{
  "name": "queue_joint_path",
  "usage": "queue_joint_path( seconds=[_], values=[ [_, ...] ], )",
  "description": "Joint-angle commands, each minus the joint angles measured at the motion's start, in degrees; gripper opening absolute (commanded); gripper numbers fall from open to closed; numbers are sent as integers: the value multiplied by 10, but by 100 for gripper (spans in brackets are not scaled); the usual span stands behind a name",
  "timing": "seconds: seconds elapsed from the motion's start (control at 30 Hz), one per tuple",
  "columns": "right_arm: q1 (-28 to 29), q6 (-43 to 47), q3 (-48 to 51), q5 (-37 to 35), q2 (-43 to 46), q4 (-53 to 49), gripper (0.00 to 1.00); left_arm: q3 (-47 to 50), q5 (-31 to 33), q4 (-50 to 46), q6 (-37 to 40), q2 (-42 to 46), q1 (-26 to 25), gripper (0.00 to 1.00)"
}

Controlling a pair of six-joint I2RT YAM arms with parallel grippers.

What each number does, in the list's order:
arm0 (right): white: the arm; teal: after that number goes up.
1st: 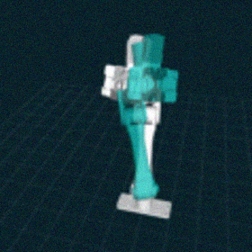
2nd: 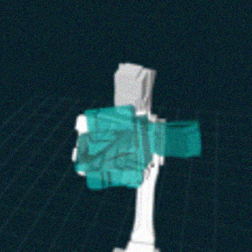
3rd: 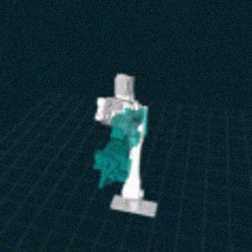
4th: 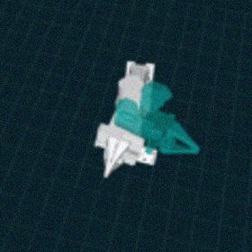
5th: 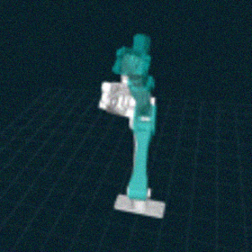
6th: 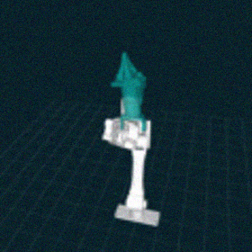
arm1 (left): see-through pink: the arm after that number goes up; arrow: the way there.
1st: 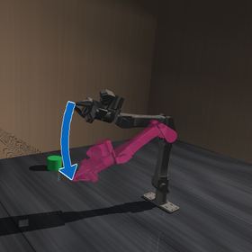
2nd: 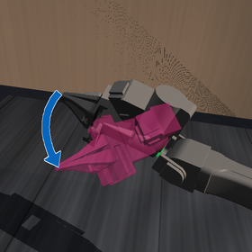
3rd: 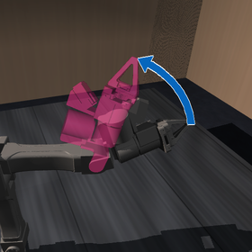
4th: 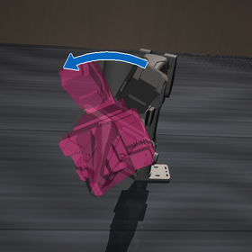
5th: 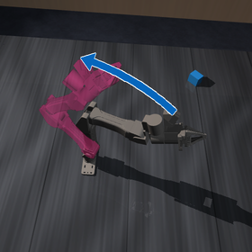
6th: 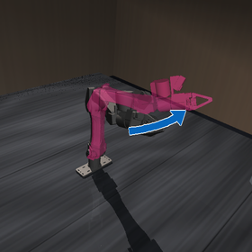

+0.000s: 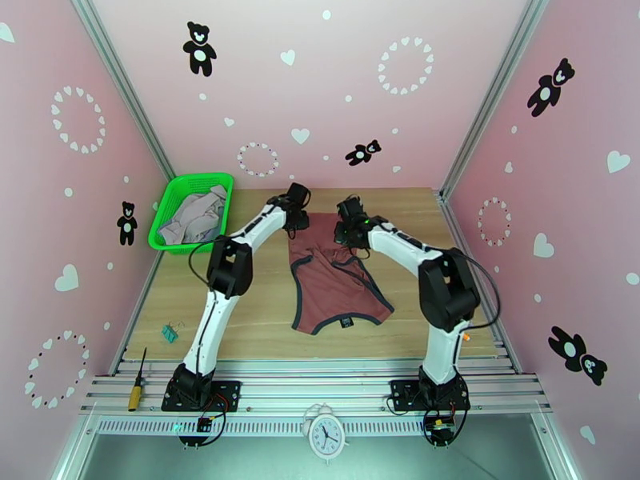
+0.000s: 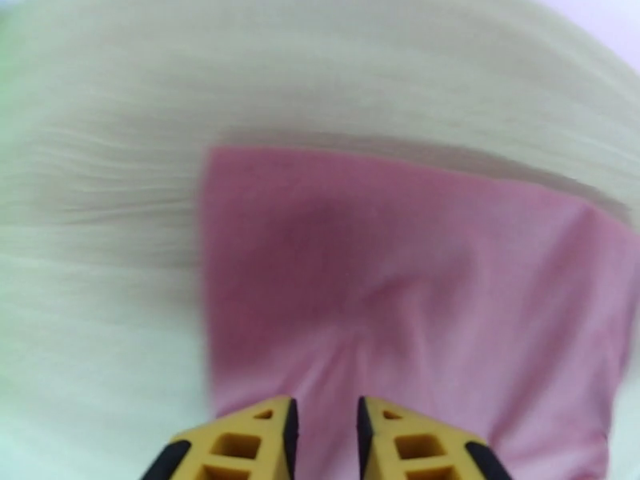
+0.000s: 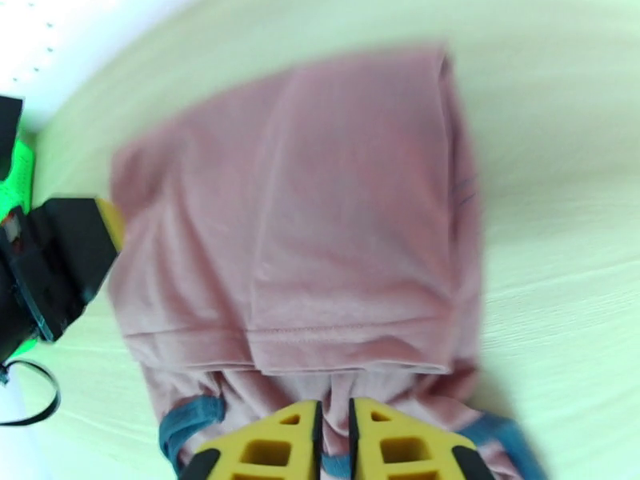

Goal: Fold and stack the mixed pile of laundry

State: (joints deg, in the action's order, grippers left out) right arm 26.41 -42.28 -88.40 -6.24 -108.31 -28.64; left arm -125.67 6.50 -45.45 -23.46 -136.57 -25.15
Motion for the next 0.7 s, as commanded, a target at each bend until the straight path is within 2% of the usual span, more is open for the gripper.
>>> queue_joint_path(
  seconds=[0.0, 0.1, 0.3, 0.5, 0.67],
  values=[
    [-42, 85, -74, 47, -33, -76, 17, 42, 20, 19, 20, 87, 2, 29],
    [-66, 110, -163, 100, -124, -111, 14, 120, 16, 44, 14, 148, -8, 30],
    [-91, 104, -320, 158, -285, -154, 10, 278, 36, 71, 9, 284, -44, 41],
    [-102, 99, -449, 153, -391, -214, 10, 409, 48, 55, -3, 412, -77, 52],
    [-120, 95, -512, 129, -441, -248, 10, 504, 38, 23, -29, 495, -105, 62]
  ],
)
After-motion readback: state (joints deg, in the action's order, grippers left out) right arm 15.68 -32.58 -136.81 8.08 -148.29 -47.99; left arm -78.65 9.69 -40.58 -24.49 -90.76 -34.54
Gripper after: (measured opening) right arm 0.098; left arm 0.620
